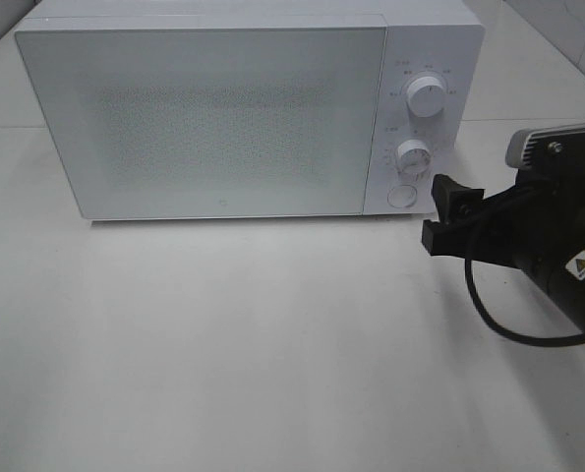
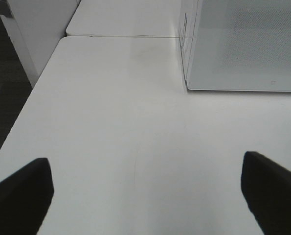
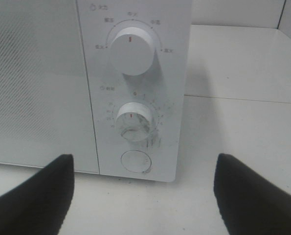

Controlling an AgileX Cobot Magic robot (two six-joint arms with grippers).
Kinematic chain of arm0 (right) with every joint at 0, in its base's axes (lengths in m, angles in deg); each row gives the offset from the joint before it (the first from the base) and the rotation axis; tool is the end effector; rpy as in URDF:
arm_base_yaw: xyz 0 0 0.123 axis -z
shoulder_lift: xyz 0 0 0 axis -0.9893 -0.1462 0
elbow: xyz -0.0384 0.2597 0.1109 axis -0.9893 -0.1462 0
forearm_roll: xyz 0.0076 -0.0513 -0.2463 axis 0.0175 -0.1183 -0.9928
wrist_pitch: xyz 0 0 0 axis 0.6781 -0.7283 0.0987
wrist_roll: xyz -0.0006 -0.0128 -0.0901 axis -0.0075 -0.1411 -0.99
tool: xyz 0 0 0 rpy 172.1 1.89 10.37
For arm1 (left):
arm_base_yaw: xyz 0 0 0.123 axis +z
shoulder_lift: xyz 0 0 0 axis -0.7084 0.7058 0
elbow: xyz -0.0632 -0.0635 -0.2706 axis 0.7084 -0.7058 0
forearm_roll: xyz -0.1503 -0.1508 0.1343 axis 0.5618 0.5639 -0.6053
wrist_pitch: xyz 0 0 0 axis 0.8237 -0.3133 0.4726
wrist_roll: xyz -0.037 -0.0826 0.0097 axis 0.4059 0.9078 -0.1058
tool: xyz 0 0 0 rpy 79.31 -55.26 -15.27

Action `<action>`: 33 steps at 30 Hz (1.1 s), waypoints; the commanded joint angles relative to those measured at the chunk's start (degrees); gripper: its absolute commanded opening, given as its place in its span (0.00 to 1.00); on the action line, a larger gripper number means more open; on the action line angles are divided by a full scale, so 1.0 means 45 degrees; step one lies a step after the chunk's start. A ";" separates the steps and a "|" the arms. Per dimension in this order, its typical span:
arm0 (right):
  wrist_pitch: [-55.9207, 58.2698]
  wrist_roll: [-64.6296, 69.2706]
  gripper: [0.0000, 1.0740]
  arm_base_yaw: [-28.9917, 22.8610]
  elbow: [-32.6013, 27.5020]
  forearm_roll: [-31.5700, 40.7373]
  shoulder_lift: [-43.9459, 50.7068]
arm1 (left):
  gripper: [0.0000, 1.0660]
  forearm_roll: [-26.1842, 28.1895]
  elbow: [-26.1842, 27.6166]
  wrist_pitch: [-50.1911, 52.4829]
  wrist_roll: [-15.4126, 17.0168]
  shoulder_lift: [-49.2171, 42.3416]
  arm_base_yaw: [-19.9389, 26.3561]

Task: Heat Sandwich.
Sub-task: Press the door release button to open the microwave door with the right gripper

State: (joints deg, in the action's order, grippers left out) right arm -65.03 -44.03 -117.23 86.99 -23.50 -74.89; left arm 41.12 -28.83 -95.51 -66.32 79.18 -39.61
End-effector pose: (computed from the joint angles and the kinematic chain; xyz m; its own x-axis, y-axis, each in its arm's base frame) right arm 0.2044 0.0918 0.1647 -0.1126 -0.0443 -0.9927 -0.1098 0.9934 -0.0318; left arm -0.0056 -0.0070 0.2839 -0.4085 -0.0174 -0.9126 -0.0227 0.9997 -0.0089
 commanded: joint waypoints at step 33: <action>-0.0433 1.0186 0.71 -0.0586 -0.0013 0.0688 -0.1235 | 0.92 0.0102 0.0000 0.0127 -0.0025 -0.0331 0.0000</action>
State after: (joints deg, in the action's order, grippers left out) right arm -67.10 -3.93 -119.81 86.99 -20.06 -80.57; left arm 41.12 -28.83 -95.51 -66.32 79.18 -39.61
